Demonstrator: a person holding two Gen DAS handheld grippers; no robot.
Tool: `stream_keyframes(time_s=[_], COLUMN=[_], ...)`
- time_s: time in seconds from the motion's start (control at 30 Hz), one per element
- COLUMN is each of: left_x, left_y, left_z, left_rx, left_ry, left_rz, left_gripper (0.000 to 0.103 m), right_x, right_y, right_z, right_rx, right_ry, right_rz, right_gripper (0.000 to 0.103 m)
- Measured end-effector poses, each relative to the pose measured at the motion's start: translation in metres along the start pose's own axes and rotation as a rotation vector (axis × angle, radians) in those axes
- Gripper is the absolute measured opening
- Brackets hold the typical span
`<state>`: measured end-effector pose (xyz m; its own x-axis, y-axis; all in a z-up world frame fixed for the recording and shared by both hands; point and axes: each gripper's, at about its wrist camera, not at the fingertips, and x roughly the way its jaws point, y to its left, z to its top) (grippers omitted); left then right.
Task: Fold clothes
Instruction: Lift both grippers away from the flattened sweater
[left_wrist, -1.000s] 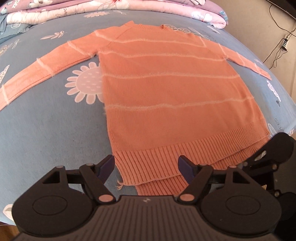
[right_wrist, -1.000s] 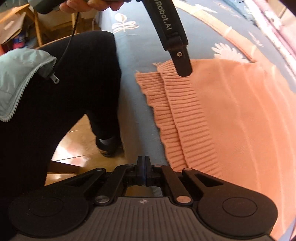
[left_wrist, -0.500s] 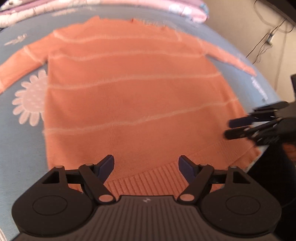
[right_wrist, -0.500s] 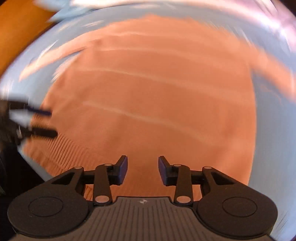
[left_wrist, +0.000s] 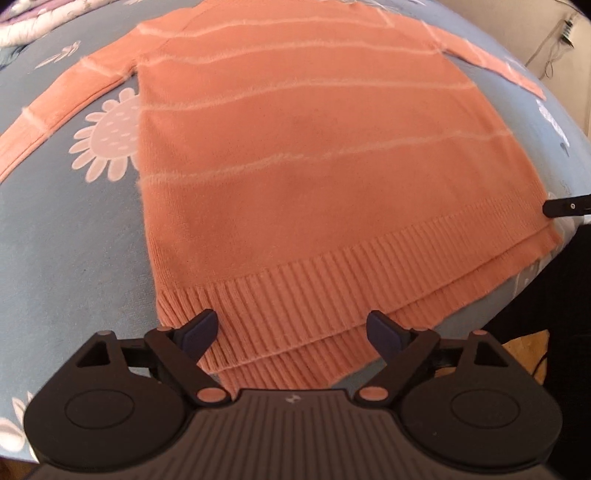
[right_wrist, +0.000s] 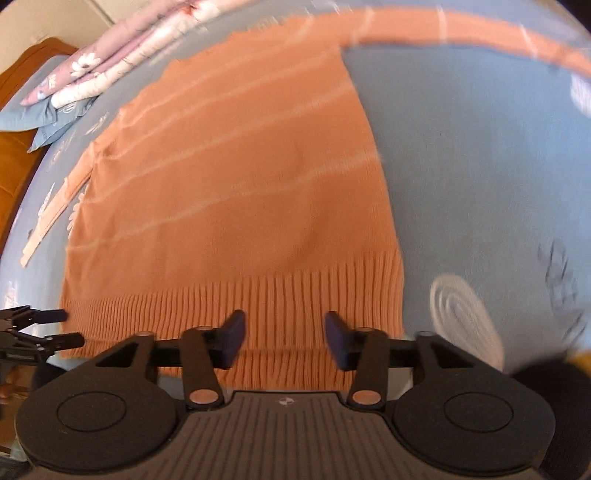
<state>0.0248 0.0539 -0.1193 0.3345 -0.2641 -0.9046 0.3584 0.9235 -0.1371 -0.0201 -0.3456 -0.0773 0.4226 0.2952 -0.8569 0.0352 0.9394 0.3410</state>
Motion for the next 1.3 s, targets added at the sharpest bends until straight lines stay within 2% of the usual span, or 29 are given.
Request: stream_keyframes(time_s=[0.07, 0.17, 0.3, 0.43, 0.53, 0.67, 0.9, 1.1, 1.3], left_x=[-0.007, -0.003, 0.013, 0.027, 0.028, 0.027, 0.024, 0.021, 0.021], left_y=[-0.002, -0.013, -0.026, -0.020, -0.016, -0.015, -0.006, 0.006, 0.005], left_z=[0.010, 0.026, 0.035, 0.029, 0.024, 0.021, 0.020, 0.021, 0.022], left_rx=[-0.021, -0.042, -0.035, -0.063, -0.044, -0.025, -0.082, -0.157, -0.138], left_ry=[-0.041, -0.051, 0.013, 0.098, 0.097, 0.103, 0.095, 0.095, 0.123], left_rz=[-0.022, -0.046, -0.012, 0.034, 0.020, 0.021, -0.008, -0.046, -0.027], left_gripper=[0.088, 0.088, 0.088, 0.088, 0.097, 0.098, 0.101, 0.102, 0.102], right_x=[-0.001, 0.016, 0.035, 0.026, 0.018, 0.019, 0.018, 0.016, 0.018], right_y=[0.005, 0.007, -0.006, -0.027, -0.041, -0.040, -0.037, -0.039, -0.037], right_z=[0.010, 0.026, 0.030, 0.025, 0.020, 0.019, 0.010, 0.002, 0.001], right_rx=[-0.008, 0.056, 0.144, 0.218, 0.267, 0.255, 0.234, 0.242, 0.242], right_ry=[-0.045, -0.067, -0.027, -0.045, -0.046, -0.046, -0.037, -0.053, -0.051], right_rz=[0.019, 0.044, 0.000, 0.021, 0.046, 0.040, 0.006, 0.004, -0.010], right_gripper=[0.057, 0.057, 0.058, 0.058, 0.057, 0.057, 0.058, 0.061, 0.068])
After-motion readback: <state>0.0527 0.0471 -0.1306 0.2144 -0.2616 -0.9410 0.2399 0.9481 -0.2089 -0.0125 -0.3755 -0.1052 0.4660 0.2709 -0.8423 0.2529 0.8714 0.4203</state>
